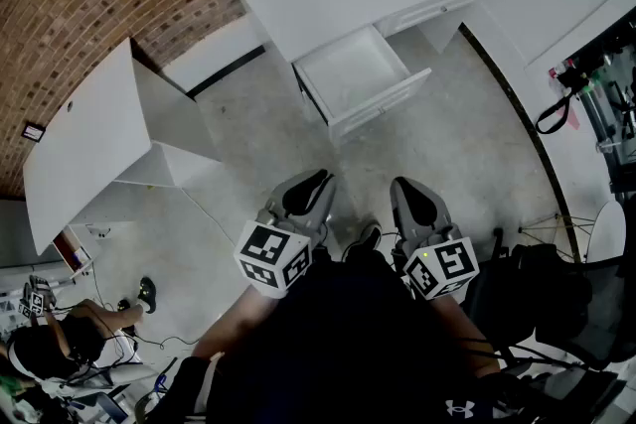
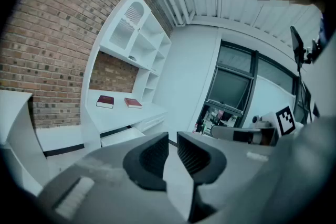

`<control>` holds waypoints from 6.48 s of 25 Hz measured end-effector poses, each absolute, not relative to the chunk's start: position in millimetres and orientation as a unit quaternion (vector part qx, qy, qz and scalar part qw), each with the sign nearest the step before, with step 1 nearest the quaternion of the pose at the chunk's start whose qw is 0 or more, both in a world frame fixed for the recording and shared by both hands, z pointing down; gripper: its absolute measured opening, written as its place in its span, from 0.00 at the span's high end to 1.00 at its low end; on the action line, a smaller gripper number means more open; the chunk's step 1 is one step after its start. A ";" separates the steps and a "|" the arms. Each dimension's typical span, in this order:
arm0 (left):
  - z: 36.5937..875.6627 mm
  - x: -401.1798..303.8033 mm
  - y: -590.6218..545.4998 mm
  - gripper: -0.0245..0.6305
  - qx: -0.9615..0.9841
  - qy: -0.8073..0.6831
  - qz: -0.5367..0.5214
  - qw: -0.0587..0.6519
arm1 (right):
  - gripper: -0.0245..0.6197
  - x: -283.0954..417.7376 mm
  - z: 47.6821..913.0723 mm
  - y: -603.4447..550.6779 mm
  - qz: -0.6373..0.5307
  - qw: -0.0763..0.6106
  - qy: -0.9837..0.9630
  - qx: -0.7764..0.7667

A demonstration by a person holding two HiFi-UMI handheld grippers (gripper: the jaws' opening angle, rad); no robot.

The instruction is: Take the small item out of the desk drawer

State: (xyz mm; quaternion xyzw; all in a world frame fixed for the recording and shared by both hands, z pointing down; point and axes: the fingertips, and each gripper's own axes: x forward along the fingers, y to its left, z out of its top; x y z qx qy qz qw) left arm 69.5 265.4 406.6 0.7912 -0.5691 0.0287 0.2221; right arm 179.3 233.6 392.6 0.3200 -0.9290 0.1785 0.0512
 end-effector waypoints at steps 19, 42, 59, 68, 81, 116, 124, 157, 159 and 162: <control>426.4 -39.4 287.5 0.88 0.805 -0.540 0.016 0.244 | 0.96 99.5 407.2 255.2 0.197 0.065 -0.895 0.395; 432.1 -104.2 150.2 0.88 0.761 -0.607 0.047 0.223 | 0.96 44.6 423.8 99.3 0.230 0.052 -0.908 0.345; 456.2 -76.7 69.1 0.88 0.759 -0.597 0.073 0.250 | 0.96 61.9 445.5 13.1 0.255 0.054 -0.902 0.343; 473.3 -88.4 8.9 0.88 0.793 -0.545 0.092 0.257 | 0.96 53.0 436.7 -30.7 0.243 0.049 -0.884 0.397; 520.8 -92.2 -84.5 0.88 0.858 -0.411 0.136 0.278 | 0.96 52.2 440.5 -68.7 0.245 0.035 -0.807 0.537; 843.8 0.9 -49.6 0.67 0.670 -0.277 0.448 0.523 | 0.96 172.1 516.1 7.3 0.347 0.035 -0.654 0.672; 878.8 -2.3 -37.1 0.66 0.601 -0.303 0.463 0.577 | 0.96 182.0 522.8 23.6 0.353 0.046 -0.642 0.680; 704.6 1.6 -88.9 0.94 0.793 -0.287 0.329 0.425 | 0.96 134.7 493.1 -20.5 0.321 0.038 -0.733 0.598; 695.7 -4.9 -92.4 0.94 0.797 -0.297 0.320 0.418 | 0.96 129.5 490.1 -24.8 0.318 0.035 -0.741 0.591; 685.2 -13.1 -95.1 0.95 0.801 -0.308 0.305 0.413 | 0.96 121.0 485.1 -30.5 0.313 0.034 -0.751 0.580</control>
